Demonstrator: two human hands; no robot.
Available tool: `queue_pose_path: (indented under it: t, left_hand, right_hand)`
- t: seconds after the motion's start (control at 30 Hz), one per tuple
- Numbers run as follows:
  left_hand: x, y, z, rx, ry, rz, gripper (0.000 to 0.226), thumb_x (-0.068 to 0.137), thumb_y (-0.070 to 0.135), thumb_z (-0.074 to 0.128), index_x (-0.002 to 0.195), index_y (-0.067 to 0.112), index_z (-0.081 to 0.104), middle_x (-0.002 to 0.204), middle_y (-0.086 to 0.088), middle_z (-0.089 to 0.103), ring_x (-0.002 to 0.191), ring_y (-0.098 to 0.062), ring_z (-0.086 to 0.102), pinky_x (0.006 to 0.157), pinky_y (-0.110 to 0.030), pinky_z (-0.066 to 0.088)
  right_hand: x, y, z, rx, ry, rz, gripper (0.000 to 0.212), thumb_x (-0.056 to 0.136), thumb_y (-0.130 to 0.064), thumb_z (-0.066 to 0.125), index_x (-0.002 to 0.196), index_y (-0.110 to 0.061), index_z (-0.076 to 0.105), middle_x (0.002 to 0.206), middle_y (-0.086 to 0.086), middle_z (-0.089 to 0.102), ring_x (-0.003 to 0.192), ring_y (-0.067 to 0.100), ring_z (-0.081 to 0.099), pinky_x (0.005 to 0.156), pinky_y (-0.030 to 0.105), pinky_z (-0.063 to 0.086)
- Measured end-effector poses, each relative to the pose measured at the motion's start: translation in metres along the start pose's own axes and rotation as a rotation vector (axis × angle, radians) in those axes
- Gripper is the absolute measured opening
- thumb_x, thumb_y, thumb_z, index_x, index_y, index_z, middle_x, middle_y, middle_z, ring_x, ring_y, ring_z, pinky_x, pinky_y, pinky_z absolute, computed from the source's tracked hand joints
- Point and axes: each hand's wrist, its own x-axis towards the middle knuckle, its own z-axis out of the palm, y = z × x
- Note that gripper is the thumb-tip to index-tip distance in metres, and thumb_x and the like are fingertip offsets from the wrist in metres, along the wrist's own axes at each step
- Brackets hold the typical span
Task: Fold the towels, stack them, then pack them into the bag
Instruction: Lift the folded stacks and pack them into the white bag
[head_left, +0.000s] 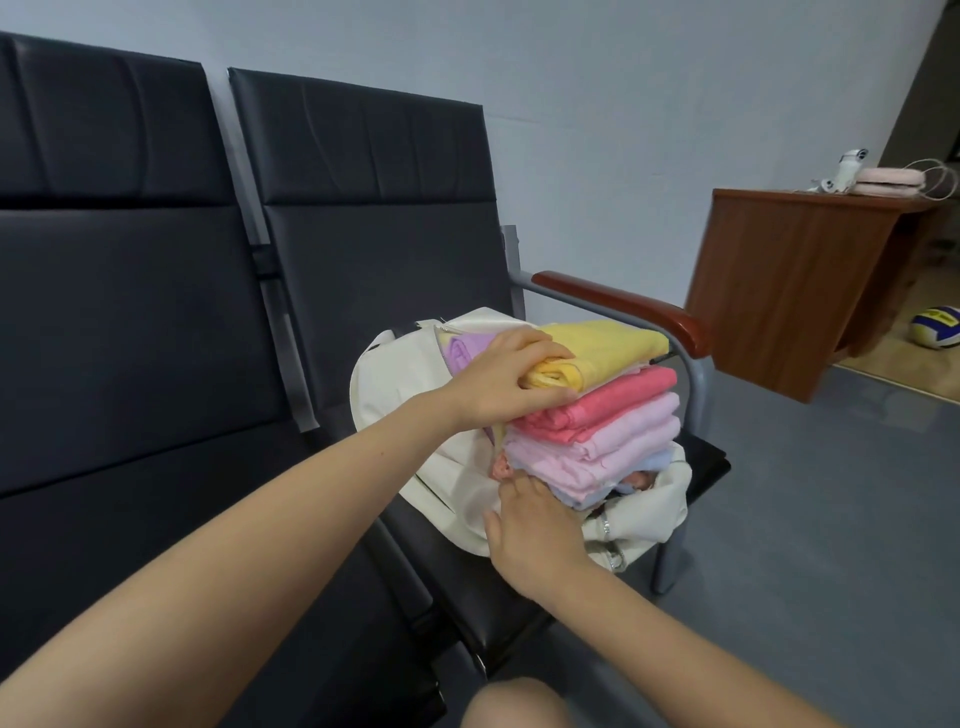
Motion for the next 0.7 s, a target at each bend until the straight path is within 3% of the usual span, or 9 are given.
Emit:
queue_pose_path:
  t: [0.2, 0.3, 0.37, 0.43, 0.53, 0.63, 0.7]
  left_hand:
    - [0.005, -0.004, 0.002, -0.005, 0.036, -0.015, 0.048, 0.086, 0.048, 0.063, 0.13, 0.035, 0.052, 0.143, 0.009, 0.036, 0.136, -0.007, 0.022, 0.116, -0.033, 0.02]
    - [0.006, -0.005, 0.005, -0.006, 0.045, -0.026, 0.06, 0.076, 0.06, 0.054, 0.13, 0.034, 0.053, 0.143, 0.008, 0.037, 0.137, -0.009, 0.023, 0.113, -0.033, 0.021]
    - [0.006, -0.006, 0.005, -0.017, 0.053, -0.028, 0.067, 0.071, 0.065, 0.049, 0.13, 0.034, 0.052, 0.143, 0.008, 0.037, 0.136, -0.01, 0.024, 0.112, -0.032, 0.021]
    - [0.007, -0.007, 0.004, -0.017, 0.058, -0.017, 0.061, 0.076, 0.06, 0.053, 0.13, 0.033, 0.052, 0.143, 0.007, 0.037, 0.136, -0.011, 0.024, 0.114, -0.033, 0.021]
    - [0.01, -0.007, 0.003, -0.039, 0.037, -0.02, 0.044, 0.087, 0.056, 0.057, 0.125, 0.035, 0.055, 0.139, 0.009, 0.039, 0.135, -0.01, 0.024, 0.116, -0.037, 0.021]
    - [0.012, -0.001, 0.003, -0.039, 0.04, -0.047, 0.045, 0.077, 0.075, 0.041, 0.105, 0.045, 0.058, 0.129, 0.012, 0.048, 0.132, -0.01, 0.029, 0.114, -0.037, 0.024]
    - [0.017, 0.006, 0.003, 0.116, 0.064, -0.023, 0.05, 0.075, 0.075, 0.041, 0.099, 0.038, 0.062, 0.123, 0.006, 0.053, 0.131, -0.015, 0.034, 0.112, -0.038, 0.026]
  right_hand:
    - [0.01, -0.01, 0.001, -0.018, -0.06, 0.052, 0.047, 0.072, -0.041, 0.047, 0.087, -0.005, 0.073, 0.083, 0.008, 0.07, 0.078, 0.022, 0.069, 0.068, 0.029, 0.057]
    - [0.02, -0.011, 0.001, 0.012, -0.035, -0.037, 0.046, 0.08, -0.031, 0.037, 0.096, -0.002, 0.069, 0.092, 0.013, 0.068, 0.089, 0.027, 0.067, 0.081, 0.032, 0.055]
    - [0.029, -0.014, -0.002, 0.08, -0.112, -0.081, 0.044, 0.09, -0.025, 0.034, 0.117, 0.001, 0.058, 0.115, 0.017, 0.06, 0.112, 0.031, 0.056, 0.1, 0.036, 0.043]
    - [0.033, -0.016, 0.0, 0.122, -0.152, -0.07, 0.059, 0.093, -0.027, 0.031, 0.141, 0.006, 0.035, 0.146, 0.022, 0.039, 0.138, 0.031, 0.033, 0.117, 0.036, 0.022]
    - [0.034, -0.017, 0.005, 0.182, -0.164, -0.028, 0.076, 0.094, -0.029, 0.032, 0.153, 0.002, -0.003, 0.163, 0.015, -0.003, 0.151, 0.022, -0.001, 0.122, 0.031, 0.004]
    - [0.044, -0.024, 0.002, 0.131, -0.178, 0.064, 0.078, 0.099, -0.034, 0.036, 0.152, 0.002, -0.009, 0.162, 0.018, -0.004, 0.151, 0.027, -0.001, 0.122, 0.037, 0.007]
    - [0.055, -0.027, -0.003, 0.173, -0.207, 0.157, 0.078, 0.098, -0.038, 0.038, 0.153, 0.001, -0.002, 0.161, 0.02, 0.007, 0.149, 0.033, 0.006, 0.122, 0.04, 0.01]
